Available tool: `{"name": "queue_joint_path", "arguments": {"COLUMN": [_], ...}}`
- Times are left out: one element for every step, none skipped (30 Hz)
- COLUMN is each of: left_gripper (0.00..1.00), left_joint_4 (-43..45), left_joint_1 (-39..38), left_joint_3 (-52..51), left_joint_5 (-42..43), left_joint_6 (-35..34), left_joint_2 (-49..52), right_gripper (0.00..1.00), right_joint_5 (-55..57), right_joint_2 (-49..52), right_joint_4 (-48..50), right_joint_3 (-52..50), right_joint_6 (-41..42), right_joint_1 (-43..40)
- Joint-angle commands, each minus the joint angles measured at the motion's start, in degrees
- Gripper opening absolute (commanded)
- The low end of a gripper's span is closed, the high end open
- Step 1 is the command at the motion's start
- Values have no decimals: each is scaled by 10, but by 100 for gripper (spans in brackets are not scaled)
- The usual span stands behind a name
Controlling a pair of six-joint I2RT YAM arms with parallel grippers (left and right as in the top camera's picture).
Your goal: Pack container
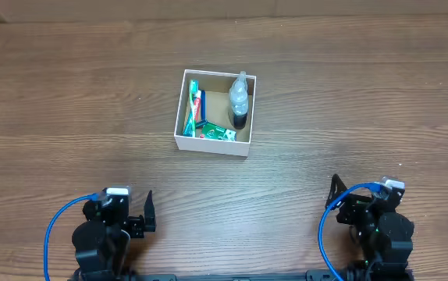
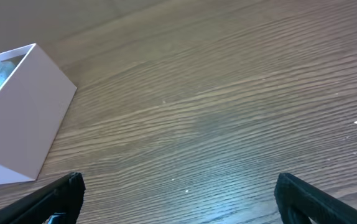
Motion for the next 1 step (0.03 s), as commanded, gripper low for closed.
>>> {"name": "queue_joint_path", "arguments": {"left_gripper": [100], "left_joint_4": [0], "left_joint_1": [-4], "left_joint_3": [-9], "left_joint_5": [8], "left_joint_6": [-14], "left_joint_2": [-8], "right_gripper": [100], "right_joint_5": [-2], "right_joint_2": [-5], "right_joint_4": [0], "right_joint_3": [-10], "right_joint_6": [1], "right_joint_1": [-2]}}
